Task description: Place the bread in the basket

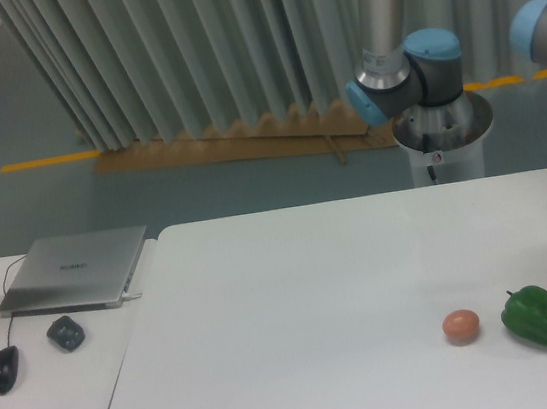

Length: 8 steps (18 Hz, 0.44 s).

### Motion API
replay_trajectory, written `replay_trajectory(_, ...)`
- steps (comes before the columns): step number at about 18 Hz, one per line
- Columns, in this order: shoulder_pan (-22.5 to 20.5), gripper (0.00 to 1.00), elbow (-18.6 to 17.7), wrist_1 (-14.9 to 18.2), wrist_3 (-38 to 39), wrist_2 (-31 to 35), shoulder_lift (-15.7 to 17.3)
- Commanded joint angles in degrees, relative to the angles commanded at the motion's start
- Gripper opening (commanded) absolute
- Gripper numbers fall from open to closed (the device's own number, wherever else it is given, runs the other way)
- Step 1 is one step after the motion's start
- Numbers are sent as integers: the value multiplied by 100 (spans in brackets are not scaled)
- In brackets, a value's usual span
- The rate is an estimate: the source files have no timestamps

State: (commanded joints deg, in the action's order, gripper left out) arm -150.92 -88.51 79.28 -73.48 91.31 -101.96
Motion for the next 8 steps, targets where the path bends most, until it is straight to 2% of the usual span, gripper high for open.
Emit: replay_trajectory(8,54,100,-202,-35,-61,-8,-8)
